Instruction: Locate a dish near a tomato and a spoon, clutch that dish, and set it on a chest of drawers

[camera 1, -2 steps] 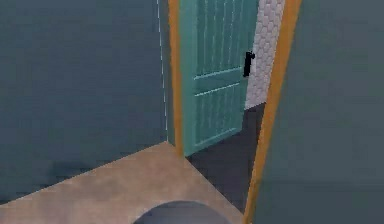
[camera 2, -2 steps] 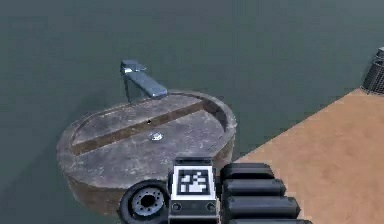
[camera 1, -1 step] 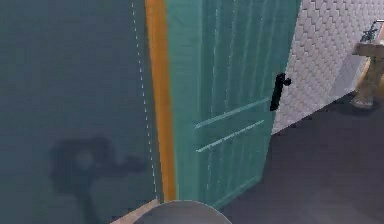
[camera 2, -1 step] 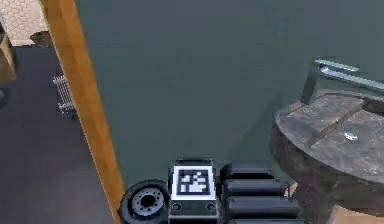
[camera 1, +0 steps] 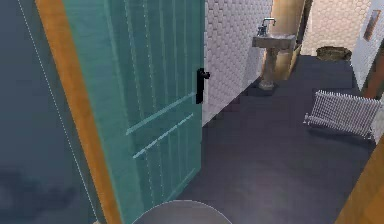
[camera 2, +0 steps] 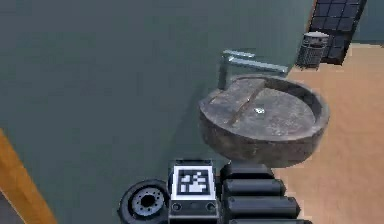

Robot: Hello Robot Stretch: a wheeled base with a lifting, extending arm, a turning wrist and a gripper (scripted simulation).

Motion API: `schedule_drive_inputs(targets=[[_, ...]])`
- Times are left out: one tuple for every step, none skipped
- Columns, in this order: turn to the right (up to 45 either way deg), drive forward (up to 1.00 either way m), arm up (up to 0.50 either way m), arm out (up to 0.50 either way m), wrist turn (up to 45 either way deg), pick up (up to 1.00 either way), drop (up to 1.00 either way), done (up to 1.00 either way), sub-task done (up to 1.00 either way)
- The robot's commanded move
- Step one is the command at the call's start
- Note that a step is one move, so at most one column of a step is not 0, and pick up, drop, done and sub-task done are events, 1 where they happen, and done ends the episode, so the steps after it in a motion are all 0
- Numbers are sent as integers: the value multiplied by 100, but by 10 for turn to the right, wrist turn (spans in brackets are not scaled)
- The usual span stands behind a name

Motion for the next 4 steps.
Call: schedule_drive_inputs(targets=[[0, 70, 0, 0, 0, 0, 0, 0, 0], [330, 0, 0, 0, 0, 0, 0, 0, 0], [0, 100, 0, 0, 0, 0, 0, 0, 0], [0, 100, 0, 0, 0, 0, 0, 0, 0]])
